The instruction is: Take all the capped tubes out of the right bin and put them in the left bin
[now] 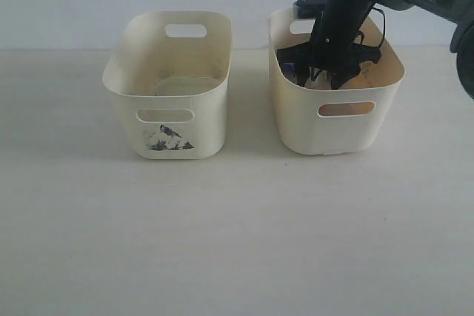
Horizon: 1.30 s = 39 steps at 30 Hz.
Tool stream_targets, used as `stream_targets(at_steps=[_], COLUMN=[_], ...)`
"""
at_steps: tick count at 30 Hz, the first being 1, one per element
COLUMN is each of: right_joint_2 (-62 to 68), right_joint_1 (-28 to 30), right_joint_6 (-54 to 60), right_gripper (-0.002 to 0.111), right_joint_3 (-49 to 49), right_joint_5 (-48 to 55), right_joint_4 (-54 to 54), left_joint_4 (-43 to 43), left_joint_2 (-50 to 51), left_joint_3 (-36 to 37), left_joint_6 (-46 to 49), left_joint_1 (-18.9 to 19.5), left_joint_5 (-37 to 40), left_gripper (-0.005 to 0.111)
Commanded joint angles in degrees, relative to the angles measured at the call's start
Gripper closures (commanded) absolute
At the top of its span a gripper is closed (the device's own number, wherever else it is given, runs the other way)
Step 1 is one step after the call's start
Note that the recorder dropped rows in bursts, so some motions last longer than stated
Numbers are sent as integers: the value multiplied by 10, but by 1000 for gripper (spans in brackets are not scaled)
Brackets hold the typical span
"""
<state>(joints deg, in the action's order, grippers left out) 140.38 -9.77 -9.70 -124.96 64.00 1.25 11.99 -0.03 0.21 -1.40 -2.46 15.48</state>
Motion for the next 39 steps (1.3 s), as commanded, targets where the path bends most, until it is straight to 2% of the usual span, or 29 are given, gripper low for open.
stream_targets(at_steps=[1, 4, 6, 28, 31, 34, 39], right_joint_2=[-4, -4, -4, 37, 35, 34, 31], right_joint_1=[0, 0, 0, 1, 1, 1, 1], right_joint_6=[-22, -31, -31, -67, -68, -67, -62], right_gripper=[46, 65, 70, 71, 82, 106, 108], right_joint_3=[-4, -4, -4, -4, -4, -4, -4], right_joint_5=[-30, -44, -46, -6, -5, -3, 6], right_joint_4=[-4, -13, -13, -41, -41, -41, -41], left_joint_4=[-2, -2, -2, -2, -2, -2, -2], left_joint_2=[0, 0, 0, 0, 0, 0, 0], left_joint_3=[-2, -2, -2, -2, -2, -2, -2], left_joint_6=[-8, -8, -8, -8, -8, -8, -8], left_joint_1=[-1, -1, -1, -1, -1, -1, -1], left_joint_5=[-5, -5, -5, -5, -5, -5, -5], left_gripper=[102, 102, 102, 102, 102, 102, 102])
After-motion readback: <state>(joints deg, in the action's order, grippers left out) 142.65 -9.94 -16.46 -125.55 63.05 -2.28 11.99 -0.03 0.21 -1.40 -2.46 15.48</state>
